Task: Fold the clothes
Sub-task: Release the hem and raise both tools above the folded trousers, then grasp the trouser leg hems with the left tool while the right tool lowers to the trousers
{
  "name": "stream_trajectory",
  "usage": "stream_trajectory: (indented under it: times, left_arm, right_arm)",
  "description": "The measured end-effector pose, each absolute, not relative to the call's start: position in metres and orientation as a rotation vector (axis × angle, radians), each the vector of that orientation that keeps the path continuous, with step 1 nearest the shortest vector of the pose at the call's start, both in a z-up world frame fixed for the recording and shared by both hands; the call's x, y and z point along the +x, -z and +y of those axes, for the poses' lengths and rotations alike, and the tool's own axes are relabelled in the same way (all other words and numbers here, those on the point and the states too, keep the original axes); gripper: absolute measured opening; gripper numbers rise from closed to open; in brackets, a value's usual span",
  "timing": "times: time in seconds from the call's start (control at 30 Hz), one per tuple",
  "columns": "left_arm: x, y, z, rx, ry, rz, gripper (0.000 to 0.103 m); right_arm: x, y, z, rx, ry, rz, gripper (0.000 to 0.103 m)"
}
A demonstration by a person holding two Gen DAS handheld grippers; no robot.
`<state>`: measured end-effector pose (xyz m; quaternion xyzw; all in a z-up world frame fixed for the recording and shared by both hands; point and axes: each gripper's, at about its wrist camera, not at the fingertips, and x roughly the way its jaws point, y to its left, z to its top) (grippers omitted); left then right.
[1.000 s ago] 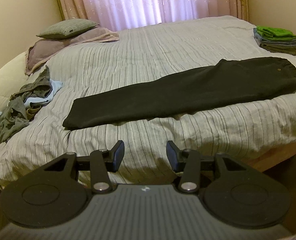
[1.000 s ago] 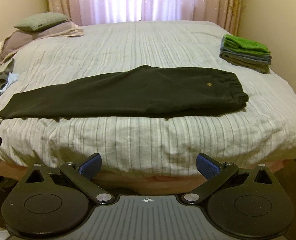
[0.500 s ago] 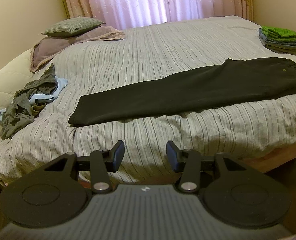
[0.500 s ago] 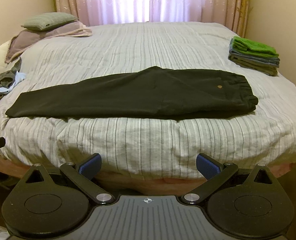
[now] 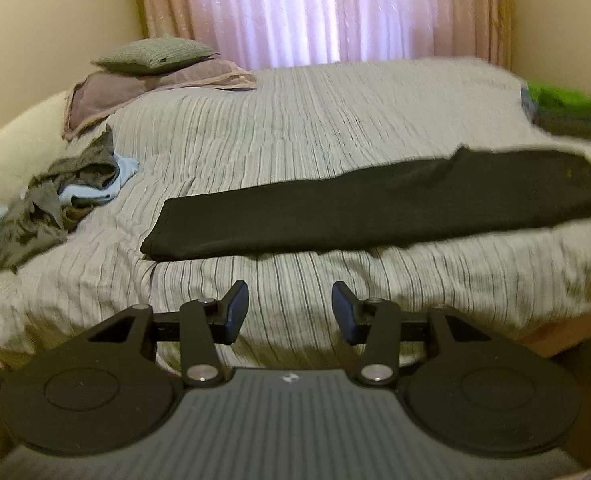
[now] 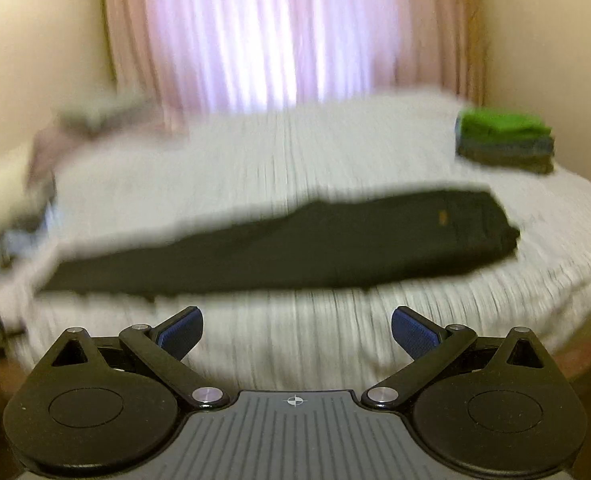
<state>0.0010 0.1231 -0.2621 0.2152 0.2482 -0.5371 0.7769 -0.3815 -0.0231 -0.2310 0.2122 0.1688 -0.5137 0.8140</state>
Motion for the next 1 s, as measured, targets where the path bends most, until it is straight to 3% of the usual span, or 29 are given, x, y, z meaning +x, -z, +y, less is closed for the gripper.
stream_trajectory:
  times: [0.17, 0.37, 0.43, 0.57, 0.63, 0.73, 0.8, 0.83, 1.0]
  left_arm:
    - [0.036, 0.267, 0.122, 0.346, 1.146, 0.610, 0.037]
    - [0.069, 0.288, 0.099, 0.240, 1.142, 0.718, 0.015]
    - [0.079, 0.297, 0.090, 0.207, 1.140, 0.761, 0.013]
    - [0.099, 0.311, 0.073, 0.141, 1.135, 0.822, 0.007]
    - [0.107, 0.317, 0.067, 0.118, 1.138, 0.834, 0.006]
    - [0.118, 0.327, 0.060, 0.098, 1.136, 0.854, 0.005]
    - [0.125, 0.334, 0.058, 0.075, 1.138, 0.869, 0.004]
    - [0.129, 0.337, 0.056, 0.066, 1.138, 0.877, 0.004]
    - [0.143, 0.344, 0.046, 0.002, 1.151, 0.885, 0.004]
  right_arm:
    - [-0.383, 0.230, -0.031, 0.446, 1.083, 0.239, 0.103]
    - [-0.360, 0.258, -0.065, 0.474, 1.056, 0.305, 0.102]
    - [-0.352, 0.268, -0.072, 0.483, 1.049, 0.328, 0.089]
    - [-0.335, 0.283, -0.087, 0.478, 1.055, 0.364, 0.089]
    - [-0.327, 0.289, -0.094, 0.465, 1.060, 0.377, 0.072]
    - [-0.319, 0.299, -0.101, 0.489, 1.069, 0.377, 0.066]
    - [-0.314, 0.306, -0.105, 0.512, 1.074, 0.372, 0.045]
    - [-0.313, 0.309, -0.108, 0.525, 1.076, 0.374, 0.041]
    - [-0.303, 0.321, -0.116, 0.577, 1.064, 0.399, 0.041]
